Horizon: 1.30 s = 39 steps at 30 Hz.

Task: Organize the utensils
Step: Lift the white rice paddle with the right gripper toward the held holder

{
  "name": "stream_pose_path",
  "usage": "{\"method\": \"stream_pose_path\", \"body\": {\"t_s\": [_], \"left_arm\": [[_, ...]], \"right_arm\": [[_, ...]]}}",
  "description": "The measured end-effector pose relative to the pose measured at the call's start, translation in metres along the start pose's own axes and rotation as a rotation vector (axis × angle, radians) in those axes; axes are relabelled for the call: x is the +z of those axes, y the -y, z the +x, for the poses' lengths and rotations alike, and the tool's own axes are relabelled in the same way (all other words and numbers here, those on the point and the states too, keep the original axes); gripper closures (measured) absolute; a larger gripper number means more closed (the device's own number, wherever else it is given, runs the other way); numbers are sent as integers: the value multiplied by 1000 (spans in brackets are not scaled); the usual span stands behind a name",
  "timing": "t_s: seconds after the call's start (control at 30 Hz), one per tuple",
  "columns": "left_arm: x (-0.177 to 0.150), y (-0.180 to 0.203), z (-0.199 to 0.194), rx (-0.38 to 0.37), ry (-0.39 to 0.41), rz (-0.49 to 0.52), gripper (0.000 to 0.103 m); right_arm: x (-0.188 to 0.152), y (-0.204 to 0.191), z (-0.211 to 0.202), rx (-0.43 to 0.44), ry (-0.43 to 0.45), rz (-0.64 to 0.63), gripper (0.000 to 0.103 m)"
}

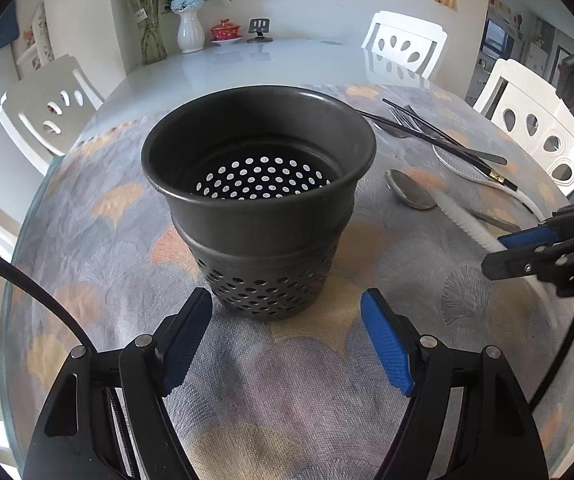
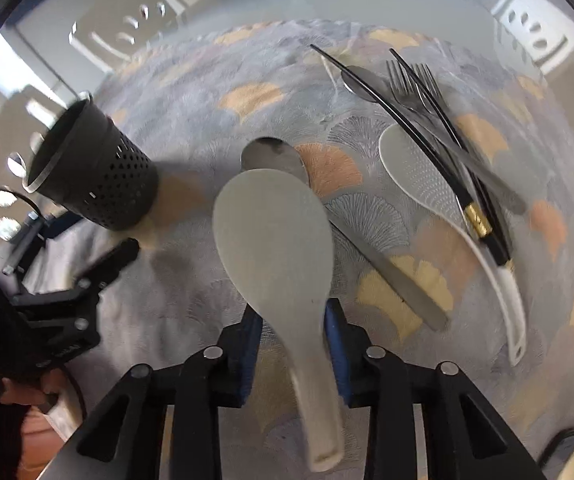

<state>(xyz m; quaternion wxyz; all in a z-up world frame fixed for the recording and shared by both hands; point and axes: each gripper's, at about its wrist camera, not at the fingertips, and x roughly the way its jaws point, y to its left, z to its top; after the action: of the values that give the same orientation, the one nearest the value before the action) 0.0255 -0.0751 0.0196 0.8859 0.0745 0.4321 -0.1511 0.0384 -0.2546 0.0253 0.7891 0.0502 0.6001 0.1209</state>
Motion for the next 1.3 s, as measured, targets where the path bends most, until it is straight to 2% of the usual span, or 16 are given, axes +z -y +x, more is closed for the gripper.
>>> {"method": "stream_pose_path", "body": {"t_s": [0.2,0.4,0.73,0.87,1.1,1.2,1.27,1.3], "left_arm": [[-2,-6,-2,8,21,-31,28],[-2,-12,-6,6,44,-68,28],[-3,-18,-8,-4,72,-97,28],[-4,-19,-8,-5,72,-99,28],[-5,-19,-8,-1,80,-93,28],[-5,-19,-9,-3,78,-98,28],[-6,-19,-10,-5,81,-105,28],[-6,-20,-10,-5,82,-108,28]], "right_arm": [[-13,20,-18,78,34,58,75],[-8,19,-38,120,98,63,75],[13,-10,-57,102,197,21,76],[21,-14,-62,104,217,8,87],[27,-21,-82,115,282,-4,88],[33,-25,-71,114,227,-31,88],[35,-22,-56,102,167,-6,86],[34,-17,-47,123,126,25,83]]}}
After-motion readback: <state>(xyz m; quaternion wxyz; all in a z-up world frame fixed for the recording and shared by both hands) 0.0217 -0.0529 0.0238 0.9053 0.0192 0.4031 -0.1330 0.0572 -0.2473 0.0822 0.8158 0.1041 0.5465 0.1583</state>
